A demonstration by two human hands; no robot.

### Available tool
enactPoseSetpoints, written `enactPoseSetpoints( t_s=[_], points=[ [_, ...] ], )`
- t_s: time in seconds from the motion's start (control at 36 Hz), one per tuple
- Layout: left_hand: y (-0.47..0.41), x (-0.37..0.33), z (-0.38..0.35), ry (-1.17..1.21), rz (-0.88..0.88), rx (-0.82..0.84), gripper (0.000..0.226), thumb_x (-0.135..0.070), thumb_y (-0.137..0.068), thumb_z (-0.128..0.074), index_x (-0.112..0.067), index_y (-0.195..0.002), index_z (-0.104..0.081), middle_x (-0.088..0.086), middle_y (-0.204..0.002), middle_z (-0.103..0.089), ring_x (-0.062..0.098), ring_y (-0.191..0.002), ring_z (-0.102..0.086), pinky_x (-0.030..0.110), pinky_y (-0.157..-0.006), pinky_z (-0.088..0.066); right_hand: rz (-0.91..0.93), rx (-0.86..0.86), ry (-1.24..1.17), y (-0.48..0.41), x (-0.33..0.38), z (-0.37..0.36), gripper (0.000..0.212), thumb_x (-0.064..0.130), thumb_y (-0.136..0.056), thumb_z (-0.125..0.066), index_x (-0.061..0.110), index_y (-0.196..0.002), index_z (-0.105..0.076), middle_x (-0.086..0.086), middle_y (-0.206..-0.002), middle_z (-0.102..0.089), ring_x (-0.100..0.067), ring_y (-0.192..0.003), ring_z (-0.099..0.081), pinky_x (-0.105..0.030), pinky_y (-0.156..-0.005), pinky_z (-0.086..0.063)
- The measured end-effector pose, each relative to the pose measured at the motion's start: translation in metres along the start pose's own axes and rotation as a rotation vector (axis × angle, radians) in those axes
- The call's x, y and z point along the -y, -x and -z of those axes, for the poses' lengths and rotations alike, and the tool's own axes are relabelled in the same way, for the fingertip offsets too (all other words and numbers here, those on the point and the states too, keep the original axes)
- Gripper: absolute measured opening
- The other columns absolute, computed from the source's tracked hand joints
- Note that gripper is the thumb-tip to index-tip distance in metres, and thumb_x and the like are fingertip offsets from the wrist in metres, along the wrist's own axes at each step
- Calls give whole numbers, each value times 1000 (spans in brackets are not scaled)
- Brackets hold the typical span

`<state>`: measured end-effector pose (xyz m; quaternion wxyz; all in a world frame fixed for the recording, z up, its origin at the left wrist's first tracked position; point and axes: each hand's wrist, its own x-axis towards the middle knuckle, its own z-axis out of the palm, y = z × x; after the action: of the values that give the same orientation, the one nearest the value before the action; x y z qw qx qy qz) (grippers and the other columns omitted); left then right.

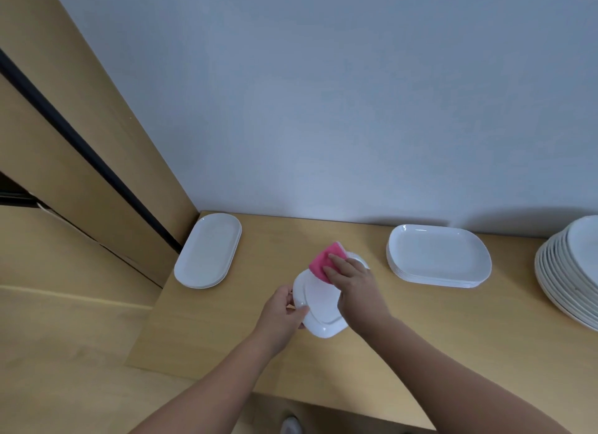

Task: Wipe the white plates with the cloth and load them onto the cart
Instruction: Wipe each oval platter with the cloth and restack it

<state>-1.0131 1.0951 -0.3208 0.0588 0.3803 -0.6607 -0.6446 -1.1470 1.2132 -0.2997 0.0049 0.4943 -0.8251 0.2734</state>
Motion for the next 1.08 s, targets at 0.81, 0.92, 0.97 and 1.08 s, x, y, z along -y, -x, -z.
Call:
enactPoseSetpoints(
  t_s=[0.81, 0.92, 0.97, 1.08],
  points=[
    [-11, 16, 5, -23, 67, -2, 28, 0, -88, -64, -19, -104, -53, 8, -105, -66, 21, -89, -67, 33, -68, -60, 16, 542, 108, -32, -59, -41, 64, 15, -95, -33, 33, -153, -12, 11, -159, -14, -17, -148, -1, -40, -120, 2],
    [-14, 16, 7, -40, 70, -10, 27, -2, -87, -66, -21, -102, -53, 10, -104, -66, 25, -91, -68, 38, -72, -61, -51, 517, 89, -34, -74, -40, 63, 16, -97, -32, 35, -153, -13, 11, -160, -14, -17, -149, -1, -40, -121, -2],
    [-15, 17, 7, -48, 76, -16, 26, -4, -87, -67, -20, -101, -54, 10, -104, -66, 25, -91, -68, 38, -71, -61, -85, 506, 68, -34, -81, -40, 60, 16, -99, -31, 33, -153, -14, 9, -161, -12, -17, -149, -1, -38, -121, -3],
    [-17, 18, 8, -44, 94, -15, 24, -4, -86, -68, -17, -101, -54, 11, -100, -66, 21, -87, -68, 34, -67, -61, -154, 506, -22, -32, -89, -40, 53, 16, -103, -30, 28, -154, -18, 6, -161, -12, -17, -149, -1, -33, -121, -1]
  ],
)
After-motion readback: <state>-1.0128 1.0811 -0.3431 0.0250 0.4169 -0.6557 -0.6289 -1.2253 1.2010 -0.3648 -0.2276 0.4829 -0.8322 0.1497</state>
